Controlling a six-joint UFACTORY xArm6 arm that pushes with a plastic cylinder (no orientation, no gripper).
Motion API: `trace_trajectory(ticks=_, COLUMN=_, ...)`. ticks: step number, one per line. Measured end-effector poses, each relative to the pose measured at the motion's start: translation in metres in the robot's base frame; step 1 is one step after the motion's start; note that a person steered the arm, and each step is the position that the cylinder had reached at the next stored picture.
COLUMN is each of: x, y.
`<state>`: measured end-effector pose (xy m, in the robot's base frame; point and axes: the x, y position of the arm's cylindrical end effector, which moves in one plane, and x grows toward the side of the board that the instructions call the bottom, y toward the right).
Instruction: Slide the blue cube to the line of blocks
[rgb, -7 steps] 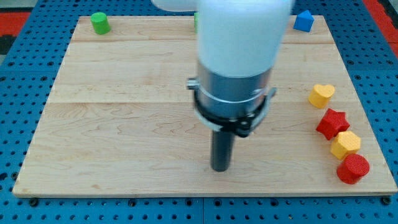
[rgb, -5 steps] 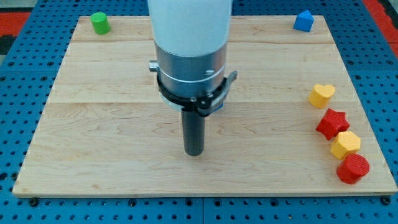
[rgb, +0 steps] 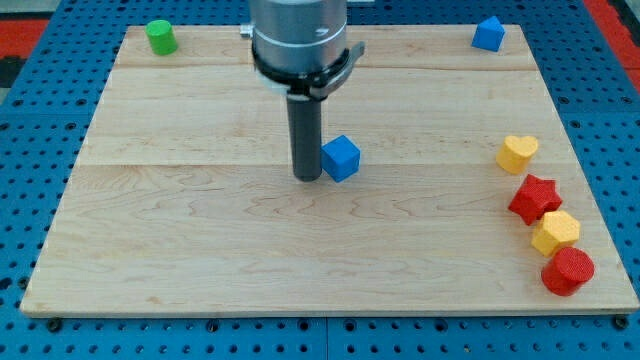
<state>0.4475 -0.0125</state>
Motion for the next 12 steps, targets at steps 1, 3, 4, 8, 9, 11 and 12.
trace_trajectory(ticks=1, x=-0.028, y=0.04)
trace_trajectory(ticks=3, x=-0.017, y=0.066)
trace_trajectory(ticks=4, x=0.035, y=0.047)
trace_trajectory(ticks=8, x=-0.036, y=0.139)
trace_trajectory(ticks=9, x=-0.031, y=0.14)
trace_trajectory(ticks=11, x=-0.05, y=0.107)
trace_trajectory(ticks=12, x=-0.076, y=0.133)
